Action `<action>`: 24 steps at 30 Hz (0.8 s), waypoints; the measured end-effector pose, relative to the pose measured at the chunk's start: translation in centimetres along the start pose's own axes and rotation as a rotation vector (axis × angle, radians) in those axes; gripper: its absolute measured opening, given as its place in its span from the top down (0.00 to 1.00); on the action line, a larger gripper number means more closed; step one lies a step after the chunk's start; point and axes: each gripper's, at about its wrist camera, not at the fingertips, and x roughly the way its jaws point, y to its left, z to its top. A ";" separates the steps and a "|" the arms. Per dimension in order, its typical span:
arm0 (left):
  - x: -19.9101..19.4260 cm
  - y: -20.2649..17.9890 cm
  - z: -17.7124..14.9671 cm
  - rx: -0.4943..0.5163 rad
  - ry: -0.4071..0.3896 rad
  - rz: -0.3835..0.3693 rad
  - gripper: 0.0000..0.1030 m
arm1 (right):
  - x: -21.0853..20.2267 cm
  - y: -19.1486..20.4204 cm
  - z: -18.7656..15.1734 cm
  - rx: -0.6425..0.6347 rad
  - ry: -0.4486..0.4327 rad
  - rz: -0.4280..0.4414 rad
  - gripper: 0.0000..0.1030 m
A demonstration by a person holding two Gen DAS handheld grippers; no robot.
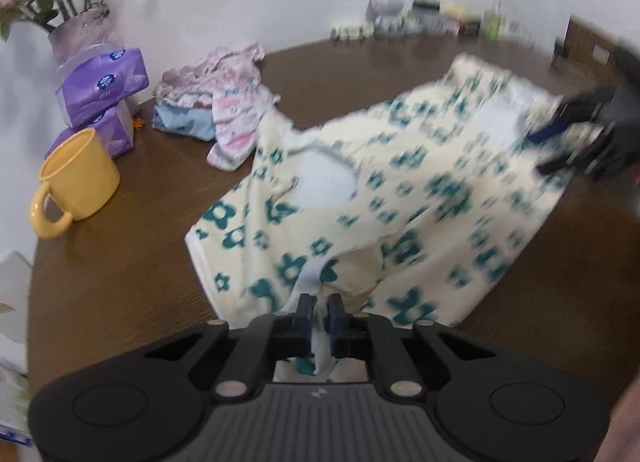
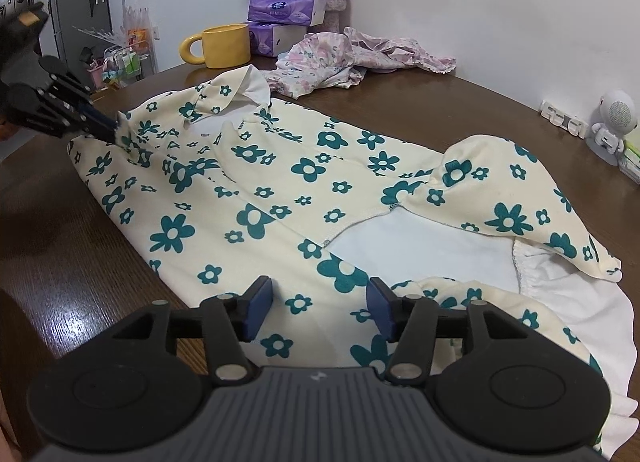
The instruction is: Fold clothes
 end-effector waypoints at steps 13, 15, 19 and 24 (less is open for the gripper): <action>0.3 7.5 -2.3 -0.506 0.022 -0.302 0.94 | 0.2 0.0 0.0 0.005 -0.003 -0.003 0.48; 1.1 8.1 -2.3 -0.520 0.037 -0.274 0.93 | 0.2 0.0 0.0 0.005 -0.003 -0.004 0.48; 1.8 7.0 -1.8 -0.450 0.058 -0.206 0.92 | 0.2 0.0 0.0 0.006 -0.003 -0.004 0.48; 1.5 5.2 -1.5 -0.323 0.043 -0.099 0.84 | 0.2 -0.1 -0.1 0.010 -0.007 -0.001 0.48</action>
